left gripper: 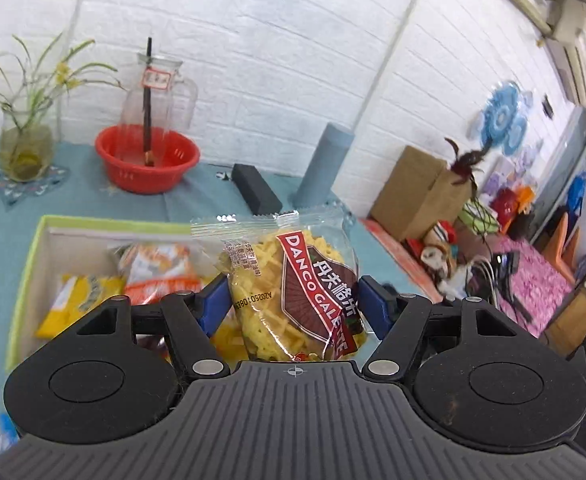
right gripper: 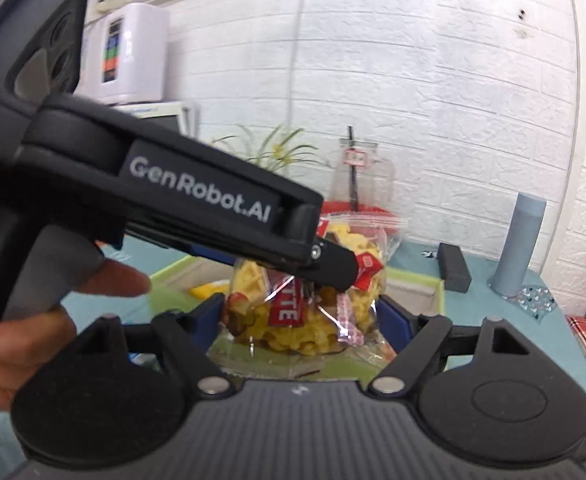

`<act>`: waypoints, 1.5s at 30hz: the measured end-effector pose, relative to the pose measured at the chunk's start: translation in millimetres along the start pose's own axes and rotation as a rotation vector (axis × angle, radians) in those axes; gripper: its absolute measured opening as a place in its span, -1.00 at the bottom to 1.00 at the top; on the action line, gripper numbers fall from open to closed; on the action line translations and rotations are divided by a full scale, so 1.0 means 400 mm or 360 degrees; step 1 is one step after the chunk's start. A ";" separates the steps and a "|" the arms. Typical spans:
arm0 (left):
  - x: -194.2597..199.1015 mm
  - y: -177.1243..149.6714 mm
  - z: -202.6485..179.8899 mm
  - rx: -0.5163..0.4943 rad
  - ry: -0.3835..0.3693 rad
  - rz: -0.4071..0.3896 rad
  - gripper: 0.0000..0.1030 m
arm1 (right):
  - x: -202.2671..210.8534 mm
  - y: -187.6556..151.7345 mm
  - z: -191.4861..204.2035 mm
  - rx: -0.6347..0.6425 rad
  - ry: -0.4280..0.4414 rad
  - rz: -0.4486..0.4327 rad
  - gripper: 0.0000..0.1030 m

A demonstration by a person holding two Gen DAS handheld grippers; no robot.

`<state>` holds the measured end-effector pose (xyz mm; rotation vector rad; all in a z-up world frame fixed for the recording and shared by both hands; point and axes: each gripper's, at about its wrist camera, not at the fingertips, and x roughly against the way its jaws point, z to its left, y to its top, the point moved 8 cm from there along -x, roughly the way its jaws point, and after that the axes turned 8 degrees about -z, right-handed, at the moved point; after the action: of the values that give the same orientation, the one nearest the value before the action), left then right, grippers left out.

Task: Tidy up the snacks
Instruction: 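Lower the yellow pasta bag into the green box and open the left gripper, then reach the left gripper down to the red chip bag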

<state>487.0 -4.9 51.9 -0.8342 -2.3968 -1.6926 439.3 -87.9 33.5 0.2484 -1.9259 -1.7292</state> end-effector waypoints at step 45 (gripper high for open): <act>0.233 -0.288 -0.151 -0.0056 -0.0173 0.0266 0.51 | 0.199 -0.341 -0.020 -0.0463 0.0133 0.0361 0.80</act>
<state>339.1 -50.8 12.5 -1.1254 -2.2946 -1.6702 347.6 -154.5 -76.6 -0.0053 -1.5532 -1.7856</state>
